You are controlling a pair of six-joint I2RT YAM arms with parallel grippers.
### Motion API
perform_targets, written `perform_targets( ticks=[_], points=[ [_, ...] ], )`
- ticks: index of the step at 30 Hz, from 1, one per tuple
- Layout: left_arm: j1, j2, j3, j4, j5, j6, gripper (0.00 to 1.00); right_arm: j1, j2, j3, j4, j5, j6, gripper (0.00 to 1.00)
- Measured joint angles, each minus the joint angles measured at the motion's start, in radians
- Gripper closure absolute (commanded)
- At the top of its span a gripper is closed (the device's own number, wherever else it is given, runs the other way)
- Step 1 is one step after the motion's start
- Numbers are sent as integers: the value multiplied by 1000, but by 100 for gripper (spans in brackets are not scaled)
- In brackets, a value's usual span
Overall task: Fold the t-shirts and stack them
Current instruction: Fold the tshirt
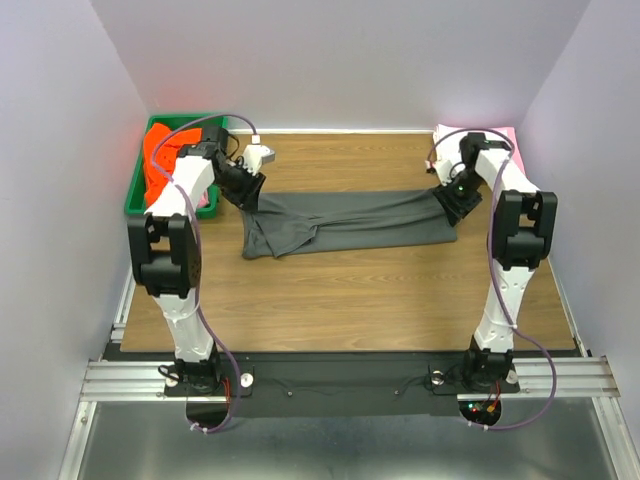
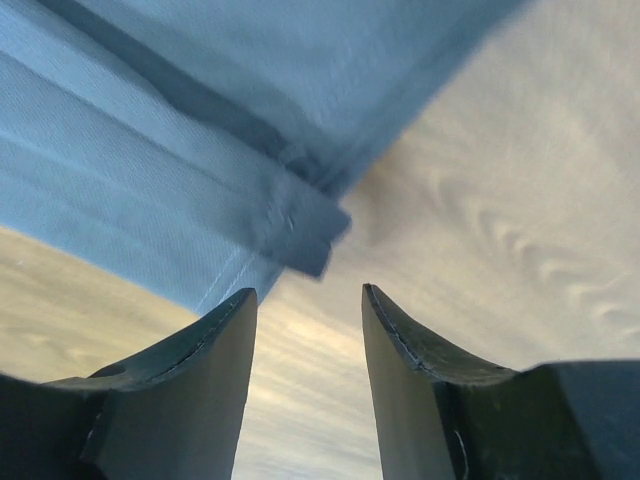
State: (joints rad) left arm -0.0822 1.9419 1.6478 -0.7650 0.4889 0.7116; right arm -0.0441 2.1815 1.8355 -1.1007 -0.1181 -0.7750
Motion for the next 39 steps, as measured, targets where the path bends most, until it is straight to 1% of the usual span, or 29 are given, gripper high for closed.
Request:
perform_targets(
  ticks=[4,6,8,11,15,18,25,30,37,38,39],
  points=[
    [3,-131,-87,7,69,-90,48,-51,0,6,-58,-80,103,50],
    [-1,-219,-184,27,106,-154,48,-73,0,9,-87,-129,153,52],
    [-8,-261,-254,49,119,-192,48,-86,0,5,-99,-163,187,54],
    [-22,-285,-375,71,129,-266,48,-88,-4,-30,-101,-227,255,56],
    [-32,-285,-484,98,124,-347,48,-85,-6,-100,-95,-272,323,59],
    [-32,-285,-525,116,116,-396,48,-85,-6,-140,-90,-282,355,60],
    [-36,-282,-566,177,119,-478,48,-91,-28,-192,-57,-275,401,68],
    [-53,-253,-567,227,134,-511,48,-94,-31,-197,-45,-266,424,69],
    [-69,-138,-560,273,164,-552,47,-94,-34,-197,-40,-254,435,68],
    [-69,-135,-555,275,165,-555,47,-94,-35,-197,-39,-251,435,69],
    [-69,-134,-550,280,165,-557,51,-94,-35,-197,-39,-250,435,69]
  ],
)
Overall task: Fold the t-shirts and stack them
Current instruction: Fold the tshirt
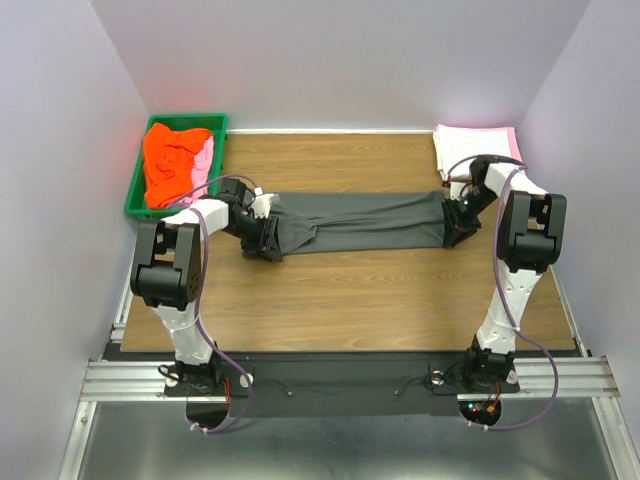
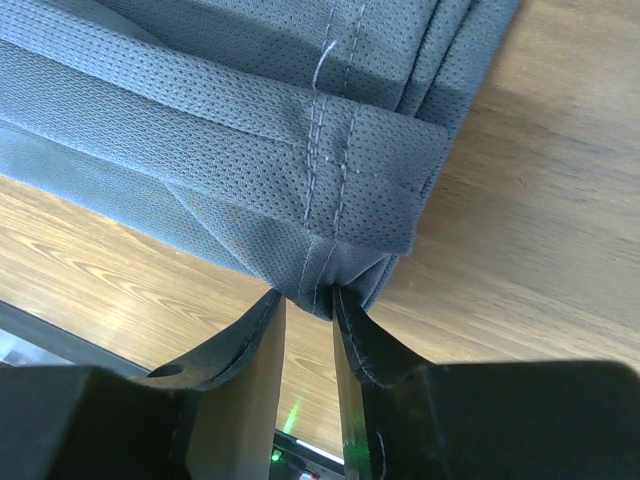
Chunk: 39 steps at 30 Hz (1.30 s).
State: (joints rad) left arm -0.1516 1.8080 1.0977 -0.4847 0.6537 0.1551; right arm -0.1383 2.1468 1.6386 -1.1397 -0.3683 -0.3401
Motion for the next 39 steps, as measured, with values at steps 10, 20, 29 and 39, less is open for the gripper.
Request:
perform_targets(
  ticks=[10,20,29,39],
  points=[
    [0,16,53,6,30,-2,100,0,-3,0,3,20,0,69],
    [1,18,248,-74,76,4,100,0,-3,0,3,25,-4,69],
    [32,212,669,-39,85,-8,46,0,-3,0,3,35,-16,69],
    [88,285,679,-78,66,19,30,0,-47,0,4,66,-54,68]
  ],
)
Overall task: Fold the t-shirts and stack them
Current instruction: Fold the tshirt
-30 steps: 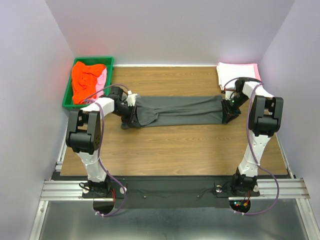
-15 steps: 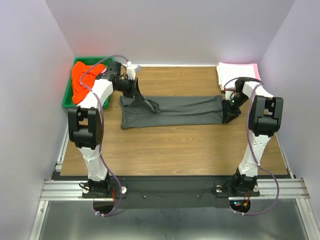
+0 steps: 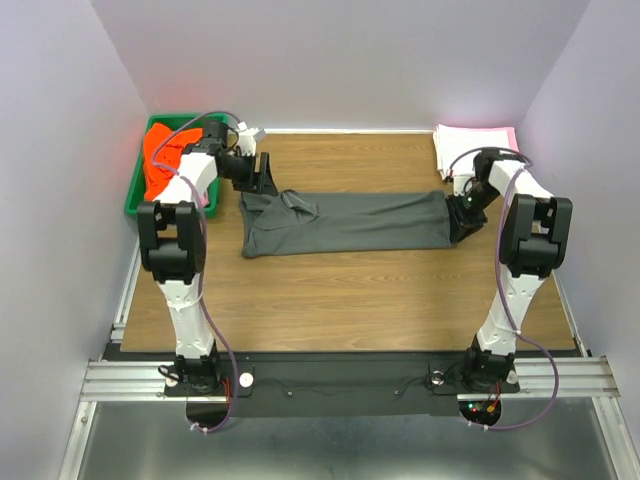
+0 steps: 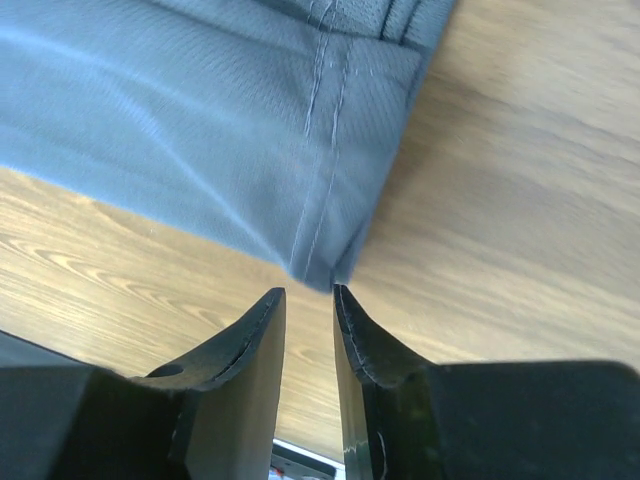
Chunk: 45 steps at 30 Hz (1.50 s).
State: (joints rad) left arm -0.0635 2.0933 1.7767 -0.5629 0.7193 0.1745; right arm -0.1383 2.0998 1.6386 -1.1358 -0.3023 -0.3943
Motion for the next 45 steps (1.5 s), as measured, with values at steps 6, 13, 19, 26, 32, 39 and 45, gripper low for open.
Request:
perform_targets(
  ticks=[6,13,19,26,32,39,45],
  points=[
    [12,-243,-276,-6,-69,46,28,0,-53,0,1,19,-20,59],
    [11,-365,-496,-17,-176,116,31,0,-29,0,4,14,-18,61],
    [11,-332,-573,-11,-265,140,63,0,13,-15,26,24,-4,87],
    [11,-316,-658,1,-353,193,92,0,8,-65,46,86,-2,99],
    [10,-388,-671,-23,-390,277,65,0,-19,-101,52,109,-3,99],
    [11,-514,-671,-56,-398,414,36,0,-31,-105,52,119,-21,99],
    [11,-519,-735,-61,-369,457,27,0,-33,-105,48,109,-25,100]
  ],
)
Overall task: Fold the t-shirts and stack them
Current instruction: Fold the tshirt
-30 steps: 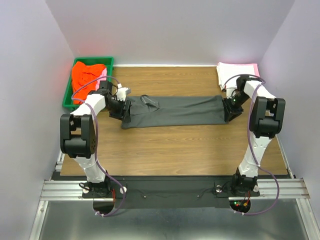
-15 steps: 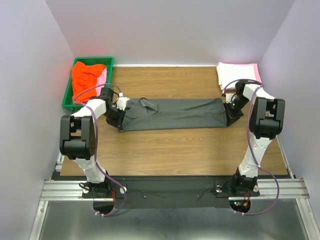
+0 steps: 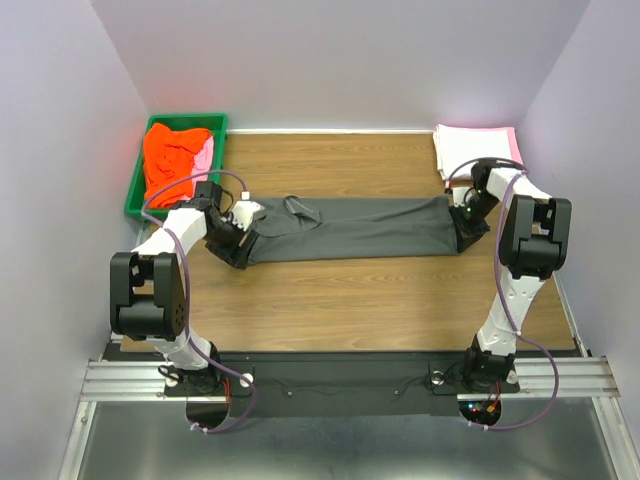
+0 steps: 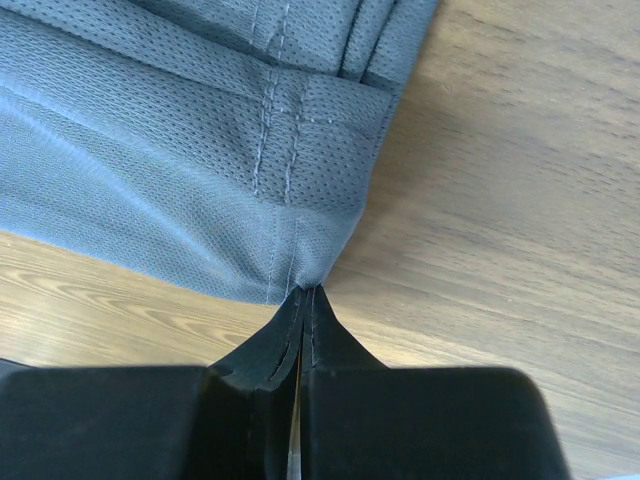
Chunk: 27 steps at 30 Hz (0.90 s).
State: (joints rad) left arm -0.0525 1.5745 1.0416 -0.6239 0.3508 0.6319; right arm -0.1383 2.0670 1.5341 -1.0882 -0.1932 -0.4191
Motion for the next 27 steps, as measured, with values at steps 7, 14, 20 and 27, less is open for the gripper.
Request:
perform_targets(
  ticks=[7,14,20,27],
  points=[
    [0,22,-65,27,42,31,30,0,0,0,-2,-9,0,99],
    [0,80,-66,133,60,37,59,0,0,0,-3,-14,5,99],
    [1,93,-64,171,62,55,100,0,0,0,-3,-13,9,99],
    [0,71,-39,81,3,161,100,0,1,8,-4,-13,16,99]
  ],
)
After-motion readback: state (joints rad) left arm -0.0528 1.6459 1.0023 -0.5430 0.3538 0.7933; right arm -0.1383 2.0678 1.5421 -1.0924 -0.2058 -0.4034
